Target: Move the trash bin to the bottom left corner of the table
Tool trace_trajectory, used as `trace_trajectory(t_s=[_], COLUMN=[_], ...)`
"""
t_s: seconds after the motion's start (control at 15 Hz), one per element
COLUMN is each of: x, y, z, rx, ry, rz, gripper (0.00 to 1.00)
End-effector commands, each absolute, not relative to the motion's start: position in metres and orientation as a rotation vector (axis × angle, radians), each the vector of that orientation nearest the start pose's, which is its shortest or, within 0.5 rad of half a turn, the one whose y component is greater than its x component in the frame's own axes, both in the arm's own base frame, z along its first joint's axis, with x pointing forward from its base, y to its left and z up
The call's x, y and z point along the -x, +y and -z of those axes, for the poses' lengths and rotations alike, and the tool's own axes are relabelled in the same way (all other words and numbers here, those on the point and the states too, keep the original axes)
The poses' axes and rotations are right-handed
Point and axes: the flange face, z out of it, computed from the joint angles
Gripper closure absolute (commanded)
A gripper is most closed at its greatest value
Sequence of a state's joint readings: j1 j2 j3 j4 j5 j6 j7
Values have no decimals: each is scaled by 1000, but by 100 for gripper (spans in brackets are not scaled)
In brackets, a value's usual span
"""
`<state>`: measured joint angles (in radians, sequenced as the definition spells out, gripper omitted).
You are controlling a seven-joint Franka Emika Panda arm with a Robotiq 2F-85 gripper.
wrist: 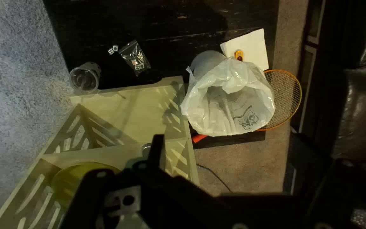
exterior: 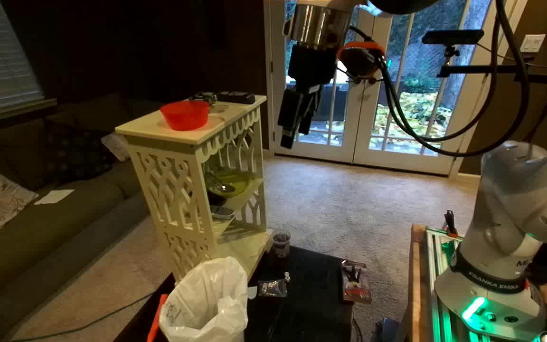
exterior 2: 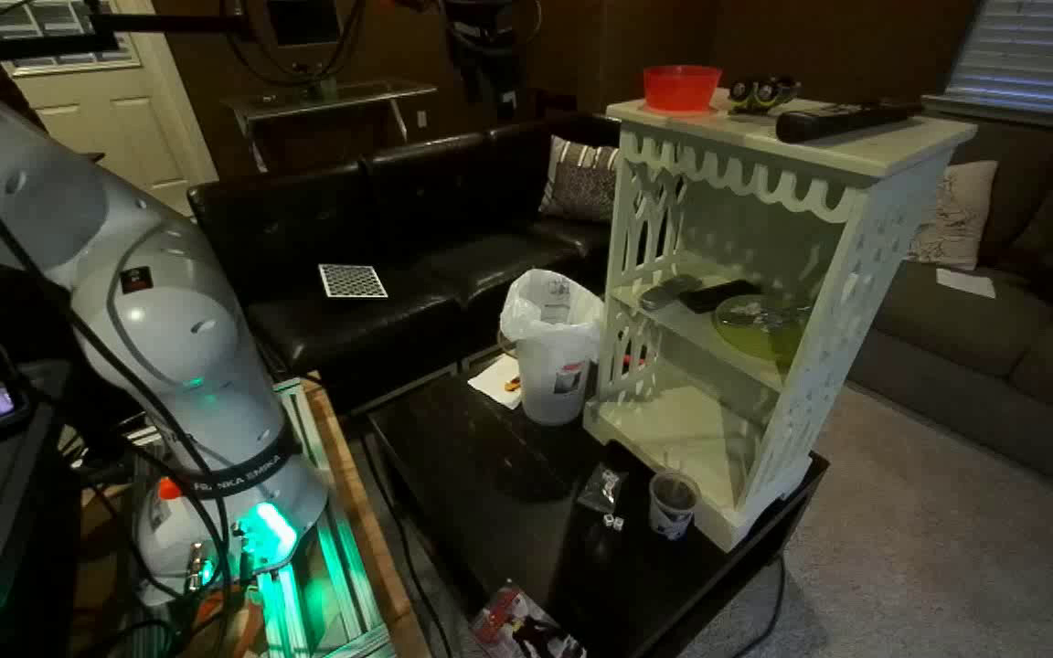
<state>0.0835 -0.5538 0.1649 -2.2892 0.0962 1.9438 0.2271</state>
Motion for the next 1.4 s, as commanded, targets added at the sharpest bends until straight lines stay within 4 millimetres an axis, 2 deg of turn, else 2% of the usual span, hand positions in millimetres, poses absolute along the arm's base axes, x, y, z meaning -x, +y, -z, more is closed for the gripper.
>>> trace_trajectory(t_s=[0.0, 0.2, 0.33, 0.53, 0.67, 0.87, 0.93, 1.0, 1.07, 1.13, 1.27, 1.33], x=[-390, -390, -397, -409, -408, -402, -400, -401, -400, -401, -403, -409], y=[117, 117, 121, 135, 154, 185, 199, 181, 188, 189, 183, 182], z=[-574, -574, -564, -515, -479, -413, -399, -424, -411, -408, -414, -413], rx=[3075, 3075, 3045, 3017, 2985, 2959, 2929, 2979, 2981, 2983, 2976, 2972], ry=[31, 31, 23, 86, 145, 231, 154, 163, 149, 149, 165, 383], rz=[302, 303, 312, 251, 186, 62, 8, 71, 42, 34, 52, 99], gripper=[0, 0, 0, 0, 0, 0, 0, 0, 0, 0, 0, 0])
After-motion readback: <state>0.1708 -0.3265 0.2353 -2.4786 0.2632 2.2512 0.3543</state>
